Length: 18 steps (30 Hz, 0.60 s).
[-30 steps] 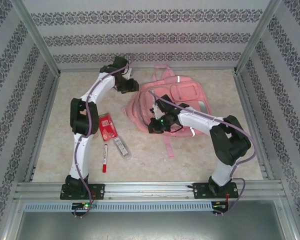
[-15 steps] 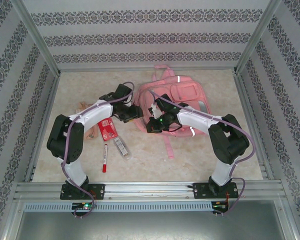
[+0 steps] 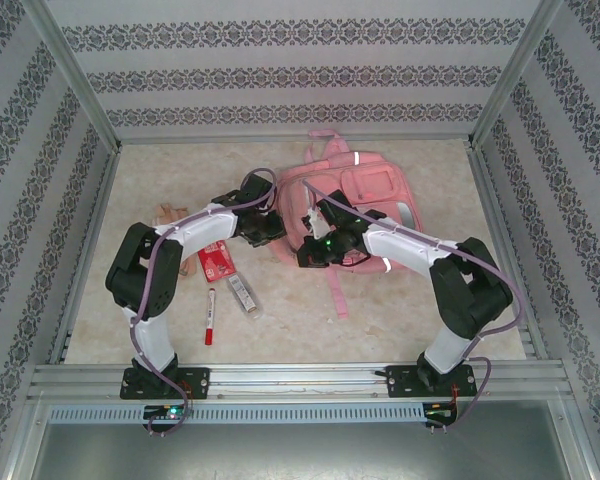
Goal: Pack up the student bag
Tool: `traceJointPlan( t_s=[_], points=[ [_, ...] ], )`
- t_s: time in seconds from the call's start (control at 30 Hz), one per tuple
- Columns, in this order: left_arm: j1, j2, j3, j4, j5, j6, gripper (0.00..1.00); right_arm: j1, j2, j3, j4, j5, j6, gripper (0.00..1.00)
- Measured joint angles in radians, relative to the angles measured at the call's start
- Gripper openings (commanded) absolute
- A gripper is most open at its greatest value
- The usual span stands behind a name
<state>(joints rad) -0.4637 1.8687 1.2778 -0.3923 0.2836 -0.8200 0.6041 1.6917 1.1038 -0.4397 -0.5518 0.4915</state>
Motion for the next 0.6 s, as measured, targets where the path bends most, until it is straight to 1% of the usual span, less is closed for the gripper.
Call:
traceJointPlan(
  t_s=[0.23,0.33,0.4,0.53,0.6],
  points=[
    [-0.001,0.012,0.063,-0.053,-0.009,0.031,0.00,0.000,-0.048,-0.061,-0.119,0.145,0.030,0.00],
    [0.006,0.012,0.069,-0.058,-0.007,0.043,0.00,-0.021,-0.087,-0.098,-0.165,0.222,0.051,0.00],
    [0.015,0.012,0.069,-0.060,0.000,0.051,0.00,-0.055,-0.117,-0.129,-0.190,0.262,0.063,0.00],
    [0.040,0.011,0.069,-0.055,0.008,0.069,0.00,-0.163,-0.183,-0.204,-0.232,0.343,0.091,0.00],
    [0.046,0.011,0.067,-0.051,0.026,0.078,0.00,-0.197,-0.206,-0.224,-0.229,0.362,0.105,0.00]
  ],
)
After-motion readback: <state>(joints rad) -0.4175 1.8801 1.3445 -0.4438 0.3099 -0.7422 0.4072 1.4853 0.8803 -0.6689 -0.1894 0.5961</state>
